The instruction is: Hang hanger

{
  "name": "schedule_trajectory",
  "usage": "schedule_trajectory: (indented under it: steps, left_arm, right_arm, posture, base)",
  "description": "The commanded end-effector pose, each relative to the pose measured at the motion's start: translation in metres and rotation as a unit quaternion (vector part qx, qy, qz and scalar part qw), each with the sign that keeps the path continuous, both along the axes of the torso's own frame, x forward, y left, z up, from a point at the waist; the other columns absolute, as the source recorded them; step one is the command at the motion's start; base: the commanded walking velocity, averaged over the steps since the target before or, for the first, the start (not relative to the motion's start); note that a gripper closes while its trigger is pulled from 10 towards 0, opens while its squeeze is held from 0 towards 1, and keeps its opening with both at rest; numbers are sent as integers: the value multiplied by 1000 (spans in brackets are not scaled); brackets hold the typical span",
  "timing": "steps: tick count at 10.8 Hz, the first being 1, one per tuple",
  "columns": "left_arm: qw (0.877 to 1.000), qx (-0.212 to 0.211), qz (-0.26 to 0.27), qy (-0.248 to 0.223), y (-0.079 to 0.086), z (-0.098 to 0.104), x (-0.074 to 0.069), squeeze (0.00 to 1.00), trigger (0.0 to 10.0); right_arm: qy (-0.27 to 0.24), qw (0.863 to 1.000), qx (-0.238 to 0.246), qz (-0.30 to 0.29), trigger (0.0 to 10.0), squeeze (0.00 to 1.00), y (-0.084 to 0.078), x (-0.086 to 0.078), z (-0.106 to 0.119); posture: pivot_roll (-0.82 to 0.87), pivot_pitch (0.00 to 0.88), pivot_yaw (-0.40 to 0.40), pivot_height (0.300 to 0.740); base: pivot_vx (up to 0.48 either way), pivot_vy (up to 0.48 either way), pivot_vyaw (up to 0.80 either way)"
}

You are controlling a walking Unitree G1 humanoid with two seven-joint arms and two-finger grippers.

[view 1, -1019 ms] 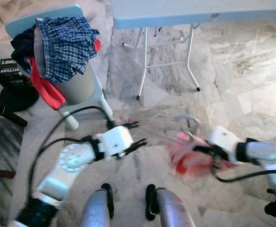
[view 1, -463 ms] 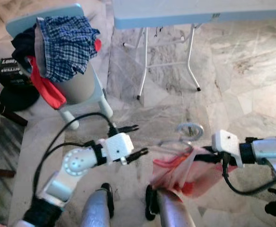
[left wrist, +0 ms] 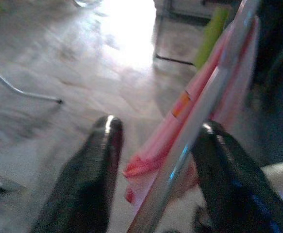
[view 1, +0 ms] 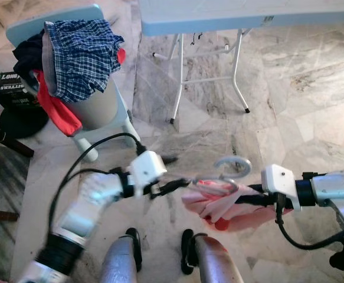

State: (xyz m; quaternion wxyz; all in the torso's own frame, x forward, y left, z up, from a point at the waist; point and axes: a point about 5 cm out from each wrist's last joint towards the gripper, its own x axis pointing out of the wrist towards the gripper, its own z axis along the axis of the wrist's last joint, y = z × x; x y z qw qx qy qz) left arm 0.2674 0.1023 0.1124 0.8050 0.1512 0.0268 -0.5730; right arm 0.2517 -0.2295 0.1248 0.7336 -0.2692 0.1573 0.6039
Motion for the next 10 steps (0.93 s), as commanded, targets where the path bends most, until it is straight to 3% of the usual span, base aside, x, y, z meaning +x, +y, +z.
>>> schedule_trajectory:
  steps: [1,2,4,8,9,10]
  left_arm:
    - [1000,7,-19,19,0,-3,-3,0,0]
    - [997,31,-57,39,8,-1,0,0,0]
    - [994,48,-82,50,11,2,1,0,0]
    - [990,97,-104,-6,11,12,15,0,0]
    - [990,101,-94,-13,11,11,18,314,10000]
    - [990,120,-74,-13,13,1,18,1000,10000]
  right_arm:
    - [5,1000,-5,22,10000,0,2,-4,-1]
    - [8,1000,-7,26,10000,0,3,-5,-2]
    - [13,999,-12,30,10000,0,3,-7,-3]
    - [25,998,-26,46,10000,0,5,-12,-10]
    - [22,998,-24,45,10000,0,7,-11,-11]
    - [9,999,-24,35,10000,0,6,-8,-9]
  posture:
    - [-41,302,-17,740]
    - [-43,299,-16,740]
    - [-48,299,-19,740]
    - [-47,295,-19,740]
    - [-47,295,-19,740]
    - [-49,297,-20,740]
  base:
    - [0,0,0]
    - [0,0,0]
    - [0,0,0]
    - [0,0,0]
    - [0,0,0]
    - [0,0,0]
